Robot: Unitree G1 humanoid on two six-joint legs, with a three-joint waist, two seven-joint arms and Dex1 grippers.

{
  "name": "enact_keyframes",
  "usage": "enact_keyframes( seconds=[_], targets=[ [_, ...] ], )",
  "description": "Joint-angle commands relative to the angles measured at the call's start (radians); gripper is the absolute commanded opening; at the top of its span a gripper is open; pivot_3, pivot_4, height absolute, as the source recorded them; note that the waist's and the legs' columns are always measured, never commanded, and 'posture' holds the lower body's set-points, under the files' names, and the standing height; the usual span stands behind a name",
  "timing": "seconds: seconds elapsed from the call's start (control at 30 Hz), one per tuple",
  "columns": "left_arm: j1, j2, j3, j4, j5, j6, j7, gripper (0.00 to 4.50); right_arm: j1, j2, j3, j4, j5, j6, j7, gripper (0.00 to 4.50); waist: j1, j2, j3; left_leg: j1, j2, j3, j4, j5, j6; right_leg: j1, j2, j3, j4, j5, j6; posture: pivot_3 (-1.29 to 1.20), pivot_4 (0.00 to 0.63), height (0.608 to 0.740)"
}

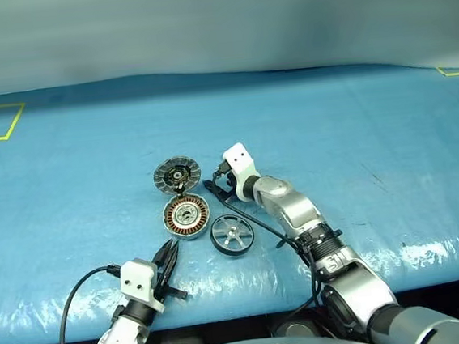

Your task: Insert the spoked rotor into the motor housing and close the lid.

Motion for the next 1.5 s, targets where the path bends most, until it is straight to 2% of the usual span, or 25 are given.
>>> enact_keyframes(
  seconds=[0.03, 0.3, 0.33, 0.5, 0.73, 0.87, 0.97, 1.3, 1.5],
  targets=[
    [0.013, -0.005, -0.002, -0.006, -0.002, -0.033, 0.007, 0.47, 0.011, -0.002, 0.011, 0.03, -0.024, -0.016, 0.004, 3.57, -0.001, 0.0, 0.0, 0.001, 0.0, 0.0, 0.0, 0.0, 0.0, 0.001, 0.0, 0.0, 0.0, 0.0, 0.0, 0.0, 0.15, 0.74],
    [0.014, 0.0, -0.007, -0.012, -0.007, -0.028, 0.002, 0.47, 0.056, -0.01, 0.013, 0.021, -0.059, -0.013, -0.012, 0.9, -0.003, 0.0, -0.001, 0.005, 0.0, 0.0, 0.0, 0.0, 0.0, 0.003, 0.0, 0.0, 0.0, 0.0, 0.0, 0.0, 0.15, 0.74],
    [0.013, 0.001, -0.008, -0.012, -0.008, -0.027, 0.0, 0.47, 0.061, -0.01, 0.013, 0.012, -0.061, -0.011, -0.014, 0.71, -0.003, 0.0, -0.001, 0.005, 0.0, 0.0, 0.0, 0.0, 0.0, 0.003, 0.0, 0.0, 0.0, 0.0, 0.0, 0.0, 0.15, 0.74],
    [0.007, 0.002, -0.01, -0.012, -0.004, -0.032, -0.001, 0.47, 0.115, -0.037, 0.014, -0.116, -0.073, 0.027, -0.019, 0.67, -0.001, 0.0, -0.001, 0.004, 0.0, 0.0, 0.0, 0.0, 0.0, -0.001, 0.0, 0.0, -0.001, 0.0, 0.0, 0.0, 0.15, 0.74],
    [0.009, -0.006, -0.005, -0.019, 0.01, -0.042, 0.025, 0.47, 0.267, -0.163, -0.03, -0.609, -0.052, 0.195, -0.003, 0.67, 0.012, 0.001, -0.001, -0.004, 0.0, 0.0, 0.0, 0.0, 0.0, -0.005, 0.0, 0.0, 0.0, 0.0, 0.0, 0.0, 0.15, 0.74],
    [0.013, -0.009, -0.008, -0.027, -0.008, -0.026, 0.026, 0.47, 0.32, -0.25, 0.032, -0.845, -0.024, 0.311, 0.079, 0.67, 0.006, 0.002, -0.001, -0.006, 0.0, 0.0, 0.0, 0.0, 0.0, -0.007, 0.0, 0.0, 0.0, -0.001, -0.001, 0.0, 0.15, 0.74],
    [0.013, -0.004, -0.014, -0.032, -0.032, -0.013, 0.011, 0.47, 0.332, -0.273, 0.087, -0.938, 0.014, 0.374, 0.123, 0.67, 0.005, 0.002, 0.0, -0.006, 0.0, 0.0, 0.0, 0.0, 0.0, -0.007, 0.0, 0.0, 0.0, -0.001, -0.001, 0.0, 0.15, 0.74],
    [0.005, 0.02, -0.023, -0.043, -0.043, 0.007, -0.013, 0.47, 0.27, -0.136, 0.286, -0.87, 0.001, 0.409, 0.073, 0.67, 0.006, 0.0, 0.0, -0.006, 0.0, 0.0, 0.001, 0.0, 0.0, -0.007, 0.0, 0.0, 0.0, -0.001, -0.001, 0.0, 0.15, 0.74],
    [0.006, 0.019, -0.026, -0.045, -0.05, 0.01, -0.016, 0.47, 0.226, -0.061, 0.302, -0.765, -0.005, 0.375, 0.038, 0.67, 0.007, 0.0, -0.001, -0.006, 0.0, 0.0, 0.001, 0.0, 0.0, -0.007, 0.0, 0.0, 0.0, -0.001, -0.001, 0.0, 0.15, 0.74]
  ],
)
